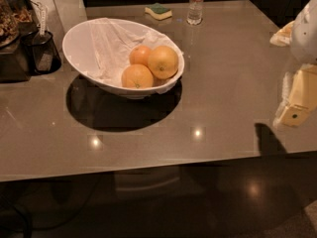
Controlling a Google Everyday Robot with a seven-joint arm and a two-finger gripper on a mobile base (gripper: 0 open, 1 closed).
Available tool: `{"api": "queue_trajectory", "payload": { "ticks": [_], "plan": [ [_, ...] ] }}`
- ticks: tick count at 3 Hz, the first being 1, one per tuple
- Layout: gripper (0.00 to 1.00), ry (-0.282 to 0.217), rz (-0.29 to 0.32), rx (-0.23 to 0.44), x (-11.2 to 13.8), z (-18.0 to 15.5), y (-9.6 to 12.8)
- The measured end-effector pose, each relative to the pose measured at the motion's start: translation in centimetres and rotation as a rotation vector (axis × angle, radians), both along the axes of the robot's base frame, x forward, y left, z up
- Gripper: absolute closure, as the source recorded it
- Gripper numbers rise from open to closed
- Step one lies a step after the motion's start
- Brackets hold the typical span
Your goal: Pick orange from white bowl
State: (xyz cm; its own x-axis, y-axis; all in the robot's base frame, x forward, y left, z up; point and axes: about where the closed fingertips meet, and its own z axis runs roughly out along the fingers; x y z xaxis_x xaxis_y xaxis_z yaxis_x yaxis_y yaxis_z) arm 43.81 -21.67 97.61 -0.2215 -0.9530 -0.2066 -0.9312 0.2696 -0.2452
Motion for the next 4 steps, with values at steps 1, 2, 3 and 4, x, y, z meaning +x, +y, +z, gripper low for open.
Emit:
{"api": "queue_trajectory", "payload": {
  "ticks": [1,2,3,4],
  "plan": [
    [0.00,0.000,0.000,0.000,0.0,0.0,0.0],
    [0.00,-0.032,0.089,0.065,2.9,1.2,2.1],
    [0.00,-0.066,0.162,0.151,6.1,2.8,4.3],
    [0.00,-0.064,0.159,0.146,6.0,2.6,4.3]
  ]
}}
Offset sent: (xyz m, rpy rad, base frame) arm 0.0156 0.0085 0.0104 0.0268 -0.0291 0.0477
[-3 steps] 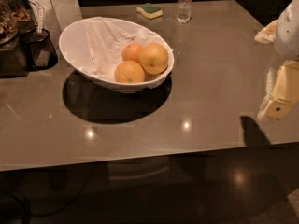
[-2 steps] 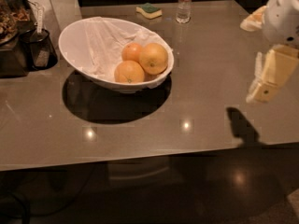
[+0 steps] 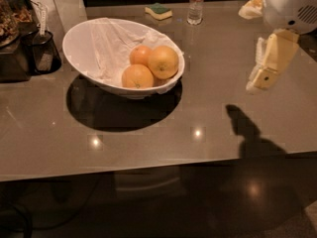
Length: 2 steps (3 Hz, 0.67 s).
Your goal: Pick orange from white bowl
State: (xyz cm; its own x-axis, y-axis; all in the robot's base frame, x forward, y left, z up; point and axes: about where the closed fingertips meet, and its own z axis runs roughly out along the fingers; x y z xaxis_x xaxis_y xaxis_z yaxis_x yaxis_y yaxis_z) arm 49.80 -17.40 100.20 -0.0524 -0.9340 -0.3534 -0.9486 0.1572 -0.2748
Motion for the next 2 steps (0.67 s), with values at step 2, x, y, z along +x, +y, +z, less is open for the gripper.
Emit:
{"api": "queue_trajectory", "payload": {
  "ticks": [2],
  "plan": [
    [0.00,-0.008,0.091,0.018,6.1,-0.2,2.3]
  ]
}}
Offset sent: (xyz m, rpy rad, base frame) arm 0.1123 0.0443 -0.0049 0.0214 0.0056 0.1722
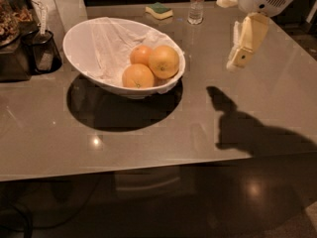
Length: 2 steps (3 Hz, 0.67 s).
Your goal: Pick orange from white bowl
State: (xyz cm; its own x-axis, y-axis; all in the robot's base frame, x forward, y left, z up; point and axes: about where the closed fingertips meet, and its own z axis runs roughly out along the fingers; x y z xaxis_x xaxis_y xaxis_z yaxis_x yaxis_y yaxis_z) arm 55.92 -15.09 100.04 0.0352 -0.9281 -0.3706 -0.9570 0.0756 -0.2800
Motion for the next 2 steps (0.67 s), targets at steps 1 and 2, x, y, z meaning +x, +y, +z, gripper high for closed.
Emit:
{"api": "queue_trajectory", "payload": {
  "ticks": [1,2],
  "plan": [
    [0.00,0.011,0.039,0.010,3.51,-1.25,2.06],
    [0.00,0.001,0.038,0.017,3.92,-1.23,2.33]
  ]
}}
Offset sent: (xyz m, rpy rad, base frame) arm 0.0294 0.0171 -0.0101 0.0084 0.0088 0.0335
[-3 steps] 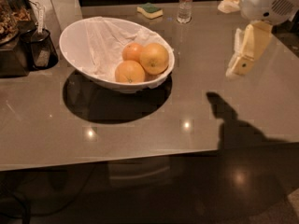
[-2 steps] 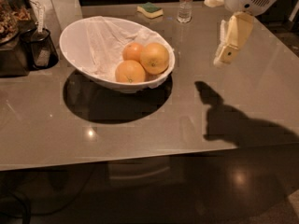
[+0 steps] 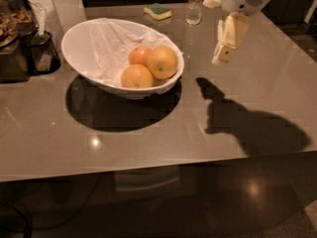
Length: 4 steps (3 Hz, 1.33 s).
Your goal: Pick orange from white bowl
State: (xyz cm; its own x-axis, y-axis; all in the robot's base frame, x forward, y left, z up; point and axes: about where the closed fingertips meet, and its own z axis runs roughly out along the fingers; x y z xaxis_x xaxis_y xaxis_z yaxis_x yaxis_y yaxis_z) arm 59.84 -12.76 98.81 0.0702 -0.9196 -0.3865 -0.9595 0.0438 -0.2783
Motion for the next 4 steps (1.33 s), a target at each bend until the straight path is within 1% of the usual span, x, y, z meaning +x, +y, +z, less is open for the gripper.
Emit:
{"api": "queue_trajectory", "payload": {
  "ticks": [1,2,3,4],
  "plan": [
    [0.00,0.002,0.001,0.015,0.3,-0.2,0.4],
    [0.00,0.036,0.039,0.038,1.0,-0.7,2.7],
    [0.00,0.081,0.091,0.044,1.9,-1.6,5.4],
    [0.00,0.149,0.152,0.059,3.2,-3.7,9.7]
  ]
}}
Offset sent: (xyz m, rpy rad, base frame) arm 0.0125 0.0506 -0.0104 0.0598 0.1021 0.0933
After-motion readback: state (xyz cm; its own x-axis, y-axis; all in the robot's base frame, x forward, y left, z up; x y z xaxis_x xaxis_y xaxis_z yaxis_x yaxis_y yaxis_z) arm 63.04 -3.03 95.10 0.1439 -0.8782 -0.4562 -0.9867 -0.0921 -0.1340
